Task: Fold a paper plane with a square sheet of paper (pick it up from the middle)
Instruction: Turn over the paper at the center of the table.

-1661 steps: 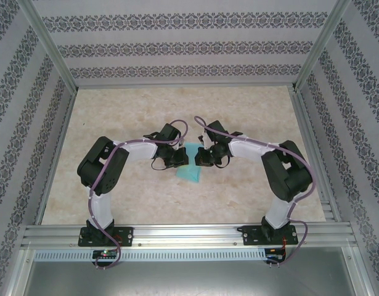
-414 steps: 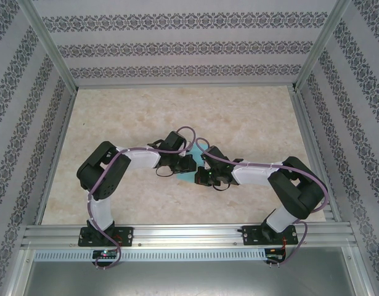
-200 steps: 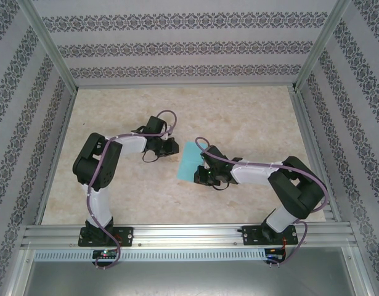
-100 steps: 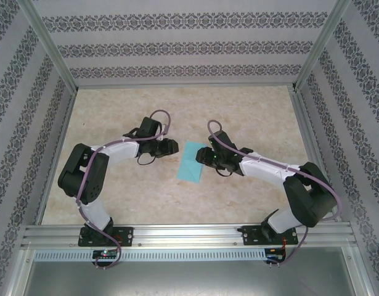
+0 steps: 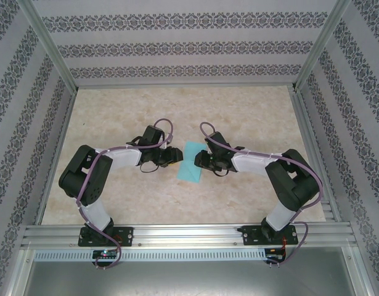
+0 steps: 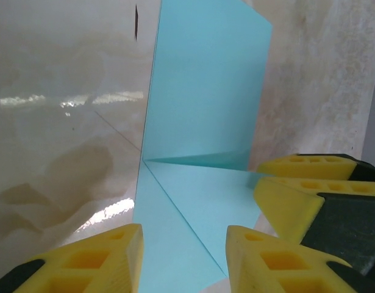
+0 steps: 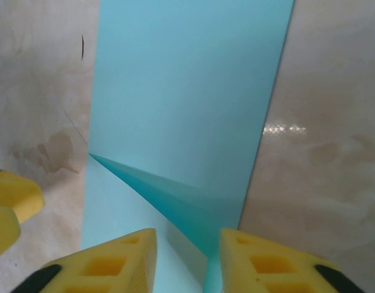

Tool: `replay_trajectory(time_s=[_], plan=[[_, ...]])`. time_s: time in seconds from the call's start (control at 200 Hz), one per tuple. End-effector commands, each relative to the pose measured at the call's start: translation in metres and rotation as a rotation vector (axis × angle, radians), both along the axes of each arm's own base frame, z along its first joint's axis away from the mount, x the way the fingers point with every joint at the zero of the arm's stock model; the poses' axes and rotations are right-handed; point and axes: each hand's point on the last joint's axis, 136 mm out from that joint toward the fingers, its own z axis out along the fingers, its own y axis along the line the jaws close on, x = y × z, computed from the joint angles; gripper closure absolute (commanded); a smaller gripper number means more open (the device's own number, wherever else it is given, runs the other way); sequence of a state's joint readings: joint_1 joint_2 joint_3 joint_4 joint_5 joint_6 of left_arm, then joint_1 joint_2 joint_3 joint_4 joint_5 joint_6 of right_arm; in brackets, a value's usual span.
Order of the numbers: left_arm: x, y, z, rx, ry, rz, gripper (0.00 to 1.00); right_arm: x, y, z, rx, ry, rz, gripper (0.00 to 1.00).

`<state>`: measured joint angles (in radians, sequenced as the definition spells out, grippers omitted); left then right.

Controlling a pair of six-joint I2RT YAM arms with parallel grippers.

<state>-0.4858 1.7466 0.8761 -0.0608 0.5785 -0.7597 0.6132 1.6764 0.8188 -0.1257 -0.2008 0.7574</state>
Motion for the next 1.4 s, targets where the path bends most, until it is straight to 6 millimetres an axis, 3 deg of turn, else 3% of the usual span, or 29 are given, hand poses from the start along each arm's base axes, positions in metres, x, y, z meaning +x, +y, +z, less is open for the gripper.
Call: replay_trajectory(time_s=[0.0, 0.12, 0.325, 0.604, 0.904, 1.394], plan=[[0.0, -0.011, 0.007, -0.066, -0.008, -0.011, 0.6, 0.011, 0.013, 0.005, 0.036, -0.032, 0.022, 0.74], [-0.003, -0.013, 0.004, -0.078, 0.003, -0.013, 0.59, 0.012, 0.01, 0.001, 0.037, -0.03, 0.0, 0.86], [-0.004, -0.019, 0.0, -0.095, 0.019, -0.025, 0.59, 0.014, -0.001, -0.002, 0.051, -0.035, -0.065, 0.92], [-0.004, -0.03, -0.007, -0.082, 0.029, -0.043, 0.58, 0.013, -0.011, -0.006, 0.087, -0.028, -0.137, 0.92], [0.003, -0.043, 0.002, -0.099, -0.008, -0.075, 0.58, 0.008, -0.011, -0.016, 0.087, -0.004, -0.138, 0.91], [0.011, -0.053, -0.007, -0.087, 0.0, -0.086, 0.69, 0.007, -0.014, -0.018, 0.093, 0.006, -0.142, 0.92]])
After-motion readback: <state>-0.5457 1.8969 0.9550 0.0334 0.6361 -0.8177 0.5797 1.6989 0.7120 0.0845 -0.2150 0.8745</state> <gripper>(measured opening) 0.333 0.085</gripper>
